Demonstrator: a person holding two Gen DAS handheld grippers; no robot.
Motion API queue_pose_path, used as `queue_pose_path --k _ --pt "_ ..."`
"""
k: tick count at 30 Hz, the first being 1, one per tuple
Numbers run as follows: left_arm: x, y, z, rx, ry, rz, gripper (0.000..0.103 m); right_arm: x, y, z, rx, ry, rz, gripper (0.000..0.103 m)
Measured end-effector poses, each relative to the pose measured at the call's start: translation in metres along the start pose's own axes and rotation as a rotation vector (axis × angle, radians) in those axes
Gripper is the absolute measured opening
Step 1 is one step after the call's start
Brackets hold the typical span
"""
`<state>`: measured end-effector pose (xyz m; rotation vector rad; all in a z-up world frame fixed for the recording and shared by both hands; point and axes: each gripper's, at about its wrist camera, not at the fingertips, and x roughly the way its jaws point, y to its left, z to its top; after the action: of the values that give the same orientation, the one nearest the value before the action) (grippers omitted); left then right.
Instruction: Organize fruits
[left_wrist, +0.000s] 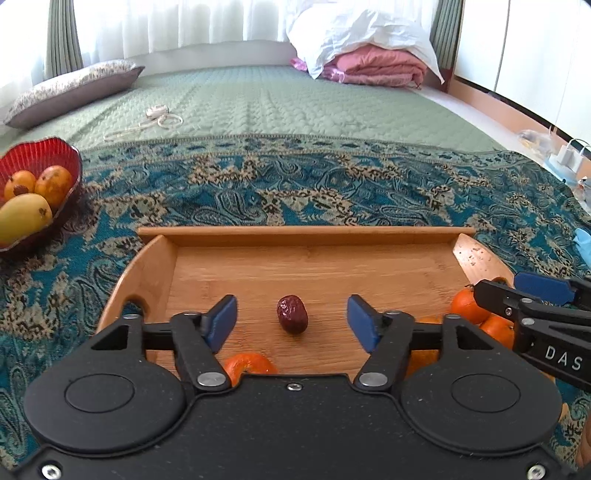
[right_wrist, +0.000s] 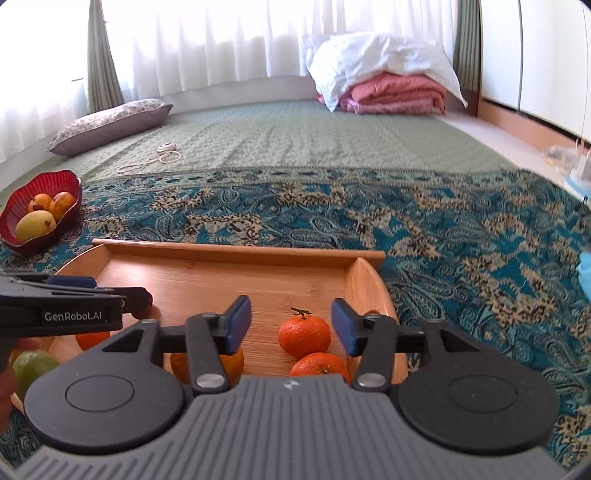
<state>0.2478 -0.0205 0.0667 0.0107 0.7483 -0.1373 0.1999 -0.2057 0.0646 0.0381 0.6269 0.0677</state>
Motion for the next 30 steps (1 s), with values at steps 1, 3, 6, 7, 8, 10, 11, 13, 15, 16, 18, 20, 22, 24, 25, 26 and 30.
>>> queue_pose_path --k 1,3,6,7,8,10,11,13,15,16,18,20,22,24,25,26,30 --pt "-0.004 -0.001 -0.001 0.006 -0.010 0.004 0.074 -0.003 0.001 -0.001 -0.009 -0.011 -0.001 0.071" --pt "-0.013 -0.002 -0.004 0.018 -0.034 0.014 0.083 -0.009 0.003 -0.004 -0.017 -0.029 0.000 0.075" --pt "-0.027 -0.002 -0.009 0.023 -0.061 0.015 0.087 -0.019 0.003 -0.009 -0.011 -0.056 0.008 0.080" --pt "-0.031 -0.003 -0.011 0.021 -0.068 0.014 0.088 -0.023 0.003 -0.011 -0.009 -0.068 0.005 0.081" --pt "-0.035 -0.002 -0.013 0.018 -0.076 0.012 0.089 -0.027 0.004 -0.014 -0.008 -0.081 0.002 0.083" --pt "-0.045 -0.001 -0.017 0.012 -0.094 0.010 0.091 -0.034 0.005 -0.019 -0.007 -0.107 -0.005 0.086" --pt "-0.050 -0.001 -0.019 0.010 -0.103 0.012 0.092 -0.038 0.005 -0.021 -0.008 -0.120 -0.007 0.087" --pt "-0.060 -0.001 -0.026 0.011 -0.121 0.016 0.094 -0.045 0.006 -0.027 -0.010 -0.138 -0.008 0.088" --pt "-0.070 -0.001 -0.032 0.007 -0.136 0.016 0.094 -0.052 0.007 -0.032 -0.015 -0.150 -0.006 0.089" --pt "-0.075 0.000 -0.037 0.005 -0.144 0.015 0.095 -0.056 0.008 -0.035 -0.020 -0.157 -0.006 0.089" --pt "-0.084 0.000 -0.044 0.010 -0.156 0.015 0.096 -0.063 0.011 -0.041 -0.038 -0.174 -0.012 0.092" --pt "-0.092 0.000 -0.052 0.019 -0.168 0.022 0.096 -0.069 0.015 -0.047 -0.061 -0.192 -0.017 0.093" --pt "-0.099 0.000 -0.060 0.026 -0.181 0.029 0.097 -0.076 0.018 -0.052 -0.078 -0.206 -0.017 0.094" --pt "-0.107 -0.001 -0.069 0.031 -0.190 0.030 0.097 -0.082 0.021 -0.057 -0.088 -0.215 -0.006 0.097" --pt "-0.109 -0.001 -0.073 0.033 -0.192 0.031 0.097 -0.084 0.022 -0.060 -0.094 -0.220 -0.001 0.097" --pt "-0.112 -0.001 -0.077 0.034 -0.193 0.033 0.097 -0.087 0.024 -0.064 -0.102 -0.224 0.001 0.098" --pt "-0.119 0.001 -0.093 0.030 -0.195 0.048 0.098 -0.095 0.032 -0.078 -0.125 -0.239 -0.004 0.101"
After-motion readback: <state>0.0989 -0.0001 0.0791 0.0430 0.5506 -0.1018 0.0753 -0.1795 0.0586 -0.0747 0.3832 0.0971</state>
